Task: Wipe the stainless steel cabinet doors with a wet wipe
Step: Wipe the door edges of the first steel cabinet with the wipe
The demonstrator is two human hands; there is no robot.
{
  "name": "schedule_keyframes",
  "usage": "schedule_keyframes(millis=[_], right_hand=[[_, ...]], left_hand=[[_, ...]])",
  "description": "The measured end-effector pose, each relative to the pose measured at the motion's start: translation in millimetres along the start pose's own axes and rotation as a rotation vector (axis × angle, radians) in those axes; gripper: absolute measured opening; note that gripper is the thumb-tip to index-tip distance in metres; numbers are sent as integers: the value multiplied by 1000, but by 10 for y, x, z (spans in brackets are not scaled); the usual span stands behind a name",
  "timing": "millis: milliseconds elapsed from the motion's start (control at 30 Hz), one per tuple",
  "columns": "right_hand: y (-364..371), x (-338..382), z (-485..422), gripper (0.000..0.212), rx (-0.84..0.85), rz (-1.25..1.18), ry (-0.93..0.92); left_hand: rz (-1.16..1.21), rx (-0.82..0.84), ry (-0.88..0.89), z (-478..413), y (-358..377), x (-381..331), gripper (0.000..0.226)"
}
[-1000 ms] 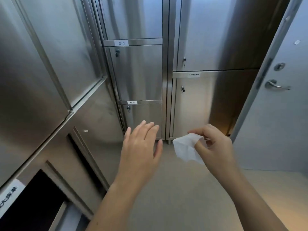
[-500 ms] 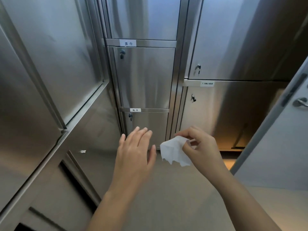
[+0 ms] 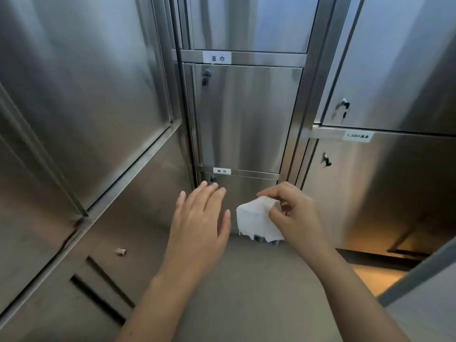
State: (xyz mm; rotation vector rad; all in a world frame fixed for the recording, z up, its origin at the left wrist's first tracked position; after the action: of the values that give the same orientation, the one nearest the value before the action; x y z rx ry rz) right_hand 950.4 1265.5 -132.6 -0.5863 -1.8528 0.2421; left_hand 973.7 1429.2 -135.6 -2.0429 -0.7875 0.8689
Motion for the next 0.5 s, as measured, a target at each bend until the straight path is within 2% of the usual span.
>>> schedule_keyframes(millis=[267,500], right_hand=[[-420,-561,-1170,44,-7,-52,-41],[-456,-994,-1818,45,62,-61,-4]], left_hand=[[-66,-27,46,-1225,396,-76,35],[-70,-27,2,-1785,812,82,39]])
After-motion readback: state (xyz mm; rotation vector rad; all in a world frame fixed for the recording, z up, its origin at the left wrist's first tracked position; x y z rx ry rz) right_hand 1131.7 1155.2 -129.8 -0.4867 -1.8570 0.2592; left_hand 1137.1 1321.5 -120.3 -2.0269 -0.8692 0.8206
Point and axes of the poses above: each hand's wrist, its own z-axis away from the middle knuckle, its own y-axis out of the palm, x = y × z, the point moved 3 cm from there along -z, towards the middle knuckle, and after that the axes turned 8 degrees about x, right-handed, at the moved point
